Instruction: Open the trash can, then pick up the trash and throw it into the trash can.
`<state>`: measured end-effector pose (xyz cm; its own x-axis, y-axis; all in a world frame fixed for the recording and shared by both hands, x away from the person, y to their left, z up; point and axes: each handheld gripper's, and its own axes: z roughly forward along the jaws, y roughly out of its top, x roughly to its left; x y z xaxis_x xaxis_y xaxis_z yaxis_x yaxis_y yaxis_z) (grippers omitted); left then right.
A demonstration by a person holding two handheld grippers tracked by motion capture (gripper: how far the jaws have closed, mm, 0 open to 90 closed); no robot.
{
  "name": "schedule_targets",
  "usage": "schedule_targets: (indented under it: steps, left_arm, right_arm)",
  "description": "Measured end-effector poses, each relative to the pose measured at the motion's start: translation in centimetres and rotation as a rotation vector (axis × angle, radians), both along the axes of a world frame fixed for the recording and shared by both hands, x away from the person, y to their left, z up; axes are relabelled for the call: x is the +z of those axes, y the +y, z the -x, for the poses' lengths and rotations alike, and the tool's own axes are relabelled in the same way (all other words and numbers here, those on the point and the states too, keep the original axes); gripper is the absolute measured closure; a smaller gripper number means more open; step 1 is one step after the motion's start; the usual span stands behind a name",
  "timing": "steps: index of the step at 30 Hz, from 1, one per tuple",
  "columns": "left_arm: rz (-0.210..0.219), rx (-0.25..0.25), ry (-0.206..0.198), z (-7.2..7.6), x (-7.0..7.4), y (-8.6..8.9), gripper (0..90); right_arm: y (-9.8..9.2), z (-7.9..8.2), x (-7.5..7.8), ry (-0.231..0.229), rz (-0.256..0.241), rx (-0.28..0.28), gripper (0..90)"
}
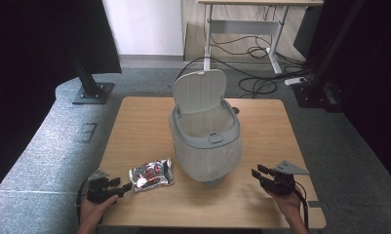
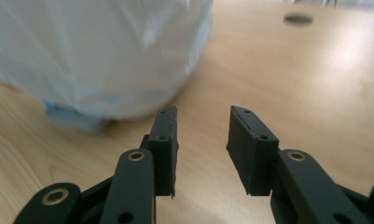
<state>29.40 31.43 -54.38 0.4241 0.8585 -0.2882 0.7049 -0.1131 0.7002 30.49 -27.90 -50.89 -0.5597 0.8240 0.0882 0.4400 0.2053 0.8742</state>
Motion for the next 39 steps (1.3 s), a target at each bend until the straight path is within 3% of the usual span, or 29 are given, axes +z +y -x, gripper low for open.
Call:
schedule_targets:
  steps: [3, 6, 24, 39]
  left_arm:
    - [-0.002, 0.0, 0.002, 0.1, 0.0, -0.1, 33.8]
    - [0.0, -0.001, 0.002, 0.2, 0.0, 0.0, 33.8]
    - [0.006, 0.006, 0.005, 0.3, 0.1, 0.4, 33.9]
    - [0.062, 0.046, -0.044, 0.6, 1.1, 1.0, 34.2]
  right_arm:
    - [-0.2, 0.0, -1.8, 0.044, 0.025, 0.0, 60.4]
    - [-0.2, 0.0, -2.5, 0.066, 0.047, -0.002, 59.4]
    - [-0.1, 0.0, -3.1, 0.088, 0.074, -0.009, 55.9]
    - [-0.3, 0.0, -3.1, 0.085, 0.085, -0.032, 54.6]
